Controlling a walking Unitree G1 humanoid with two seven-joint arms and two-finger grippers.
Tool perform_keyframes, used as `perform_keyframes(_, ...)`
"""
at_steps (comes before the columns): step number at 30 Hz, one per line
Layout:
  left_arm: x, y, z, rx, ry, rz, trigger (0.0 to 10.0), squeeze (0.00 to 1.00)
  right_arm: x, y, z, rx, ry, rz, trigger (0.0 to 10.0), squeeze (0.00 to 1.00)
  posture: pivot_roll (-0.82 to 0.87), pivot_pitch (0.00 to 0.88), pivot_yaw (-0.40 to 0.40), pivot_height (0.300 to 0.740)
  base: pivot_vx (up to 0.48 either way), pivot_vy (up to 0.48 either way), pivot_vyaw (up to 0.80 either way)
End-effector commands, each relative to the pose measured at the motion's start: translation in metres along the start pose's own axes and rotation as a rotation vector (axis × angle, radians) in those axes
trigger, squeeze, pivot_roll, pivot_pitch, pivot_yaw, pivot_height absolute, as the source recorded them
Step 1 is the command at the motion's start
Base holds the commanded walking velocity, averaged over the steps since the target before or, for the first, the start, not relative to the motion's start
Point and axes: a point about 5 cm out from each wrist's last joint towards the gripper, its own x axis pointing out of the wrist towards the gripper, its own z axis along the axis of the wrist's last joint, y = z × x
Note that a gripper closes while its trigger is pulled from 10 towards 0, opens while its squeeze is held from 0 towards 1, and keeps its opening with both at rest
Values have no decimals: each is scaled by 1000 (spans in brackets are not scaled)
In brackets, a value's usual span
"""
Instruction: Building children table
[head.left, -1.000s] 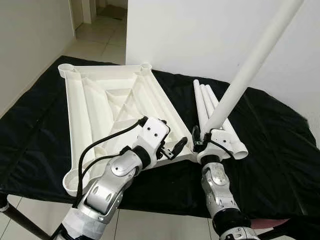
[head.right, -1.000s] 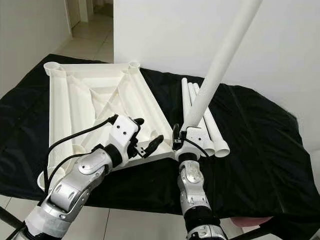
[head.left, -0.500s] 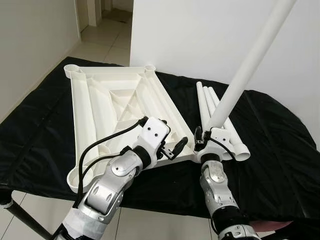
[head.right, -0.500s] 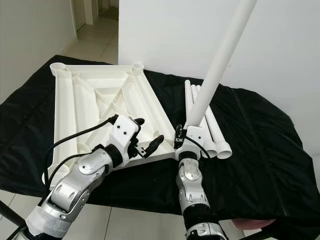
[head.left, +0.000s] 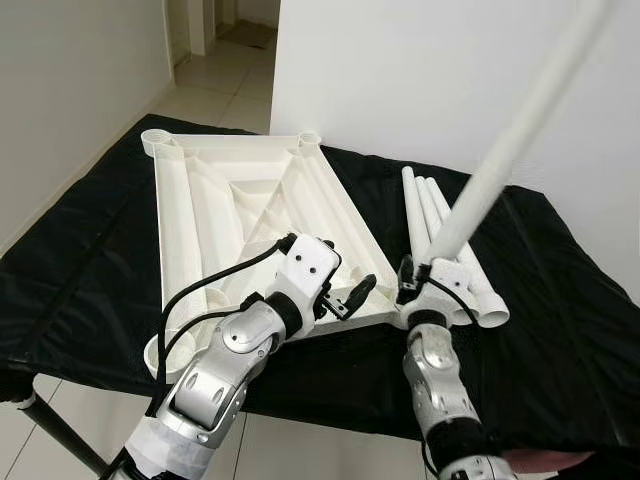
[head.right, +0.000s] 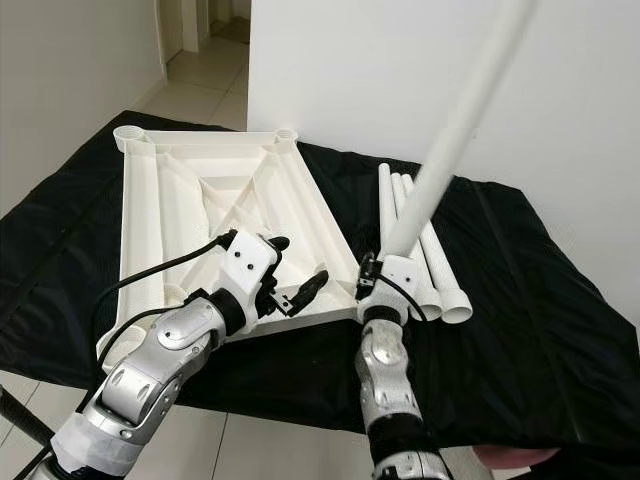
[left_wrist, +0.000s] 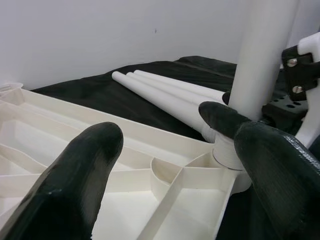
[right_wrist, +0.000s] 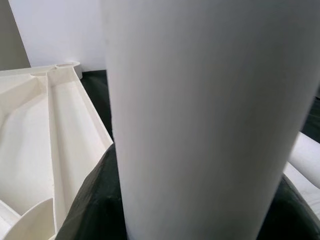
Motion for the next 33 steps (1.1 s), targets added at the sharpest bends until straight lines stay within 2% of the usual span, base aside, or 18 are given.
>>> perform_keyframes(1,0,-5,2,-2,-3,-54,10000,0,-8,-15,-13,11,63,-58,10000,0,45,0,-136,740,0,0,0)
perform_keyframes(4,1,-5,2,-3,-3,-55,10000,0,-12,-17,-16,41,77,-50,10000,0,40,0,-134,740,0,0,0)
perform_keyframes(8,1,-6,2,-6,-4,-61,10000,0,-15,-16,-22,25,113,-22,10000,0,35,0,-132,740,0,0,0)
perform_keyframes(18,3,-5,2,-6,-6,-61,10000,0,-15,-9,-20,-11,98,40,10000,0,35,0,-131,740,0,0,0)
perform_keyframes(20,3,-5,2,-5,-6,-60,10000,0,-13,-4,-13,-11,65,60,10000,0,37,0,-131,740,0,0,0)
perform_keyframes(22,3,-5,2,-4,-5,-60,10000,0,-7,4,3,-9,-1,94,10000,0,37,0,-132,740,0,0,0)
perform_keyframes(25,3,-5,2,-3,-5,-60,10000,0,-4,7,14,-3,-39,104,10000,0,36,0,-133,740,0,0,0)
perform_keyframes(33,3,-5,2,-2,-7,-60,10000,0,-1,11,30,-10,-103,129,10000,0,37,0,-132,740,0,0,0)
